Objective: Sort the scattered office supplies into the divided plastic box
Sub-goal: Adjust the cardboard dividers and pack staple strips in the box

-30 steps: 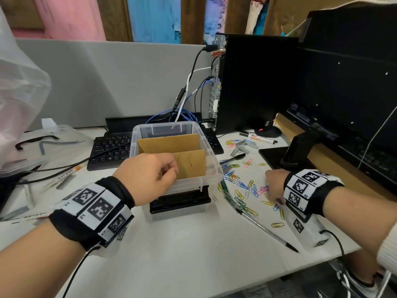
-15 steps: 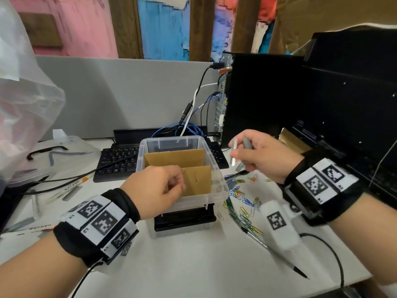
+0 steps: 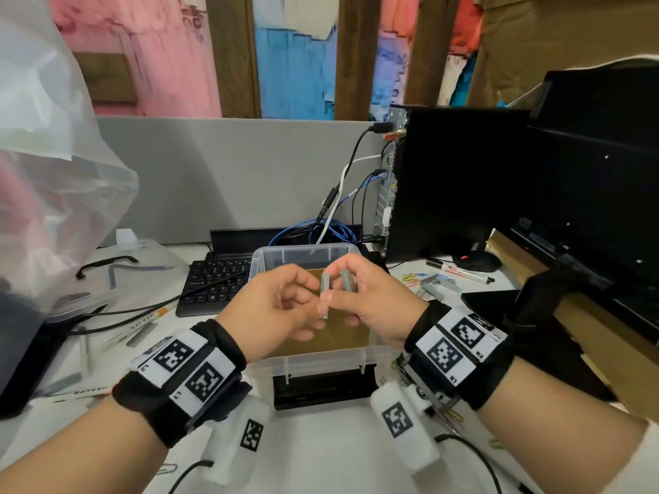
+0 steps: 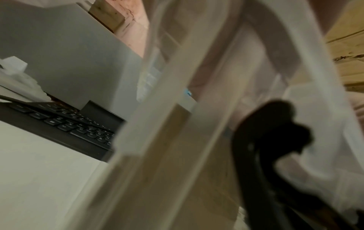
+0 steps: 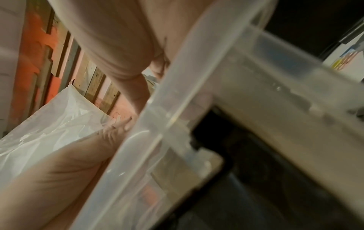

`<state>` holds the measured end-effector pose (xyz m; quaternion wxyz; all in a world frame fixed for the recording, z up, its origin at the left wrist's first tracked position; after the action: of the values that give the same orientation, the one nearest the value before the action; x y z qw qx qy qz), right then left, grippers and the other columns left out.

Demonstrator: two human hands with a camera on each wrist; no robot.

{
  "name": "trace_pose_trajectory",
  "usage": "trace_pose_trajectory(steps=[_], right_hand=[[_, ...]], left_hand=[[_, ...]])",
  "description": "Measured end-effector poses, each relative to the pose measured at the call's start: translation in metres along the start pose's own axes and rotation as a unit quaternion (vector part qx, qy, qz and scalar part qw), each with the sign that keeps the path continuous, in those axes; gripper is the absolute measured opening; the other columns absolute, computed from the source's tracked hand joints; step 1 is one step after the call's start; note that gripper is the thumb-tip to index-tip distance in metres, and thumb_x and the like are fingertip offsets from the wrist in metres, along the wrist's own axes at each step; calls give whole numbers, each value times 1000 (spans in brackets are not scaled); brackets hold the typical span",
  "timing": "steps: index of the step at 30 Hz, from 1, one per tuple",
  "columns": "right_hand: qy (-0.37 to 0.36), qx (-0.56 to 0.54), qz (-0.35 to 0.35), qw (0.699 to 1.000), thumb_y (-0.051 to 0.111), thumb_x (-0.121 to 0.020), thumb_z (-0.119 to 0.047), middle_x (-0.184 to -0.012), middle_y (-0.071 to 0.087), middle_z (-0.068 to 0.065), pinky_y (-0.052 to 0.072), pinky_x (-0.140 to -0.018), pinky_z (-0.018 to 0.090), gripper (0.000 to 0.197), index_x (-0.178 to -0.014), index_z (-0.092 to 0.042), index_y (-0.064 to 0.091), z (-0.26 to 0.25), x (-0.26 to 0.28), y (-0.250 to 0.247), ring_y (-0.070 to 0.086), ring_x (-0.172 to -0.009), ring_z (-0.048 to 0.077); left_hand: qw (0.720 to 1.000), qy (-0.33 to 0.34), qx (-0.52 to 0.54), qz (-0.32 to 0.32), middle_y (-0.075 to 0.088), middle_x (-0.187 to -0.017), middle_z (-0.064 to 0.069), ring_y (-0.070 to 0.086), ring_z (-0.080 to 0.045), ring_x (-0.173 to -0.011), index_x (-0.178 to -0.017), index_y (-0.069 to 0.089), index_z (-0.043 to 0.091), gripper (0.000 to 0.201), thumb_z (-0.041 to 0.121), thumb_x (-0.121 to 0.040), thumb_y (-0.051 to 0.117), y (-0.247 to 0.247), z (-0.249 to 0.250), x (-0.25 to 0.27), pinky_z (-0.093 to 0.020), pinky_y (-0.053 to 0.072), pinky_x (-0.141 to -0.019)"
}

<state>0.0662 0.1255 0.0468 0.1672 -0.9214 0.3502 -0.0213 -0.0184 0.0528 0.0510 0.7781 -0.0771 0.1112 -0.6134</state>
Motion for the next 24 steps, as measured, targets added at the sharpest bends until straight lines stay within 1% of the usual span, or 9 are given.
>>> trace_pose_trajectory(steps=[2,6,9,11,14,16,18,20,24], right_hand=[[-7,-5,-6,1000,63,-88,-11,-79,51,-1,40,-52,26,20,-104,-18,53,-1,2,1,47,-63,13],[-13,-21,-23,999,59,-90,-6,-75,48,-2,37,-50,24,19,-106,-13,50,-2,4,5,43,-58,10],[-11,-20,-16,1000,57,-91,-6,-79,49,0,37,-51,25,18,-104,-15,50,-1,3,4,43,-60,12],[-11,-23,-11,1000,57,-91,-4,-81,51,4,37,-50,25,17,-102,-15,50,0,3,2,45,-61,13],[-19,-43,-12,999,57,-90,-1,-78,52,6,36,-49,24,15,-97,-13,51,0,3,1,44,-59,12],[-22,-41,-13,999,57,-90,0,-75,51,5,36,-48,25,14,-93,-12,51,0,3,1,43,-57,12],[-23,-36,-17,999,58,-89,1,-70,50,2,35,-47,25,14,-91,-11,51,-2,4,2,41,-56,13],[-26,-27,-15,999,59,-88,2,-66,48,-1,34,-46,25,14,-88,-10,50,-4,5,4,40,-55,13],[-40,3,-12,999,60,-89,-5,-66,50,-3,36,-50,28,7,-90,-8,54,-10,8,3,42,-56,15]], left_hand=[[1000,3,-2,-6,71,-83,-10,72,-20,-75,-101,59,8,21,4,-82,68,1,-1,-1,-31,59,-64],[999,23,-21,-6,72,-83,-6,70,-18,-76,-102,58,12,22,3,-84,68,3,-1,-1,-34,59,-68],[998,40,-38,5,72,-85,-5,70,-20,-78,-101,59,14,19,4,-86,66,3,2,-1,-34,59,-69],[998,43,-47,11,71,-85,-4,69,-19,-72,-100,58,16,18,7,-87,65,2,3,0,-34,59,-65],[996,54,-76,3,67,-89,-3,62,-16,-60,-98,56,21,16,11,-88,64,4,6,1,-30,55,-55],[994,68,-88,4,64,-91,-3,60,-15,-61,-94,55,22,13,13,-88,63,4,8,1,-30,54,-53],[992,83,-98,13,62,-90,0,56,-16,-63,-88,55,21,11,15,-88,64,3,10,1,-31,55,-52],[992,85,-93,28,62,-83,1,54,-15,-64,-83,56,18,10,15,-87,64,0,11,2,-30,54,-51],[993,67,-76,66,57,-71,-6,53,-13,-62,-80,58,8,10,12,-89,62,-8,7,0,-27,54,-51]])
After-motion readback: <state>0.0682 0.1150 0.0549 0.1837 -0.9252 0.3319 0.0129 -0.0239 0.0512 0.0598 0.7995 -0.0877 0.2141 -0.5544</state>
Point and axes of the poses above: each hand's wrist, its own x-axis away from the middle knuckle, its own y-axis out of the palm, z = x × y, the point moved 10 cm from there along -x, towards the middle knuckle
